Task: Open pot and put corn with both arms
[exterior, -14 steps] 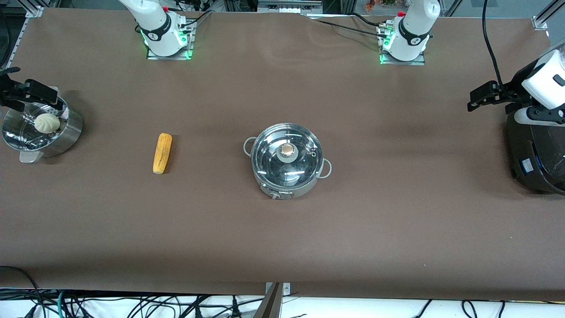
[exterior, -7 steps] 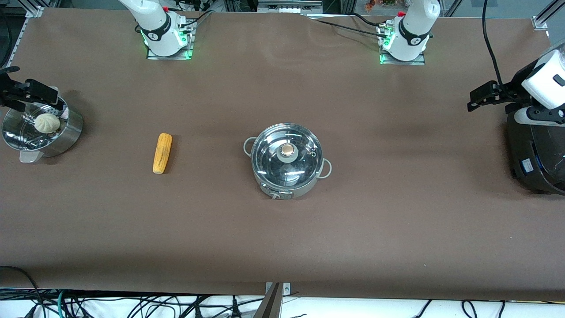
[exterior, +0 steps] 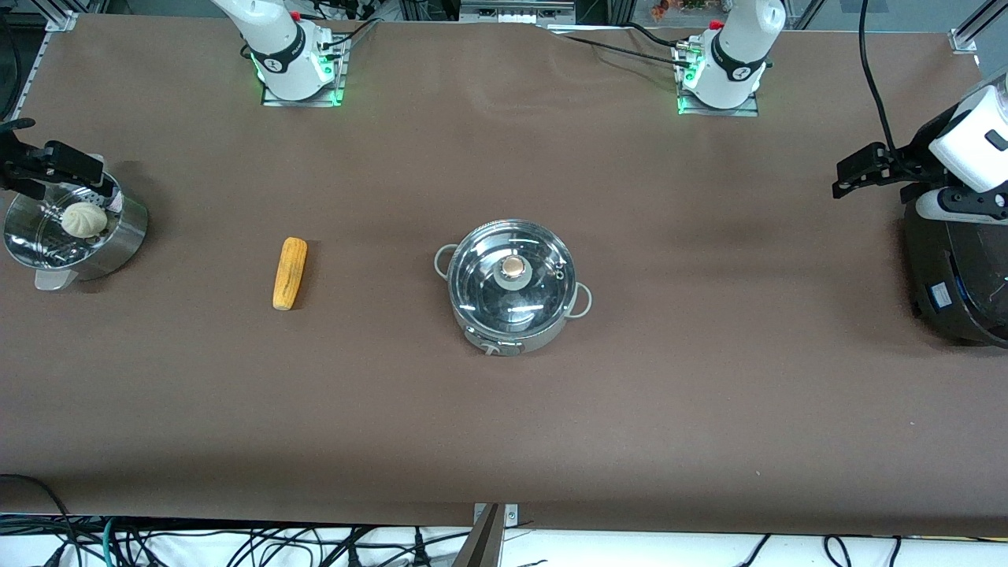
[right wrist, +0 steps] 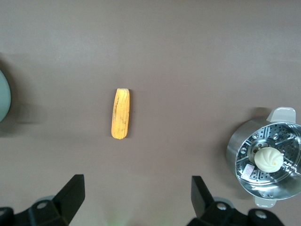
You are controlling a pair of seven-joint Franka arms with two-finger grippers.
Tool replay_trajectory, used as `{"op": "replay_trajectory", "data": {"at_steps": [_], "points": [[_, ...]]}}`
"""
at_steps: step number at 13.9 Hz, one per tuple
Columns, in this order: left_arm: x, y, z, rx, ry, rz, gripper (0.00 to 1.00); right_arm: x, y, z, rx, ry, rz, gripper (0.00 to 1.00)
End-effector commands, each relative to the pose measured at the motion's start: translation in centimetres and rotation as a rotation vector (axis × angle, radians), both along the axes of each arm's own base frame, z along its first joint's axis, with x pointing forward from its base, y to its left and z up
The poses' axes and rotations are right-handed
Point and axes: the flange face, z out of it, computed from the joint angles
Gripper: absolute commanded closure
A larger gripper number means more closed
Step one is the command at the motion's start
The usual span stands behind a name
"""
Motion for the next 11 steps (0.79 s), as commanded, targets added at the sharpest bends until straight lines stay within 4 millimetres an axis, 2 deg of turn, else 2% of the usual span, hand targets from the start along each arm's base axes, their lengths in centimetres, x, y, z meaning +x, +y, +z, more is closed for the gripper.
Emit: {"op": "replay_trajectory", "data": {"at_steps": [1,6,7,8,10,11], "points": [[0.1,-0.3,0.7,0.021,-0.013,-0.012,0.00,0.2,0.0,0.5,0.016,-0.008,0.001,0.00],[0.3,-1.2,1.7,0.000,-0.039,-0.025,0.00,0.4,0.2,0.3,0.016,-0.007,0.003,0.00],[0.7,-3.2,0.8,-0.025,-0.024,-0.031,0.00,0.5,0.1,0.1,0.014,-0.004,0.001,0.00],[1.4,-5.9,-1.0,-0.047,0.012,-0.013,0.00,0.5,0.2,0.1,0.016,-0.001,0.001,0.00],[1.7,-12.6,-1.5,-0.043,-0.009,0.109,0.00,0.4,0.3,0.0,0.017,0.007,0.001,0.00],[1.7,-15.2,-2.4,-0.045,-0.004,0.124,0.00,0.4,0.3,0.0,0.018,0.007,0.001,0.00]]}}
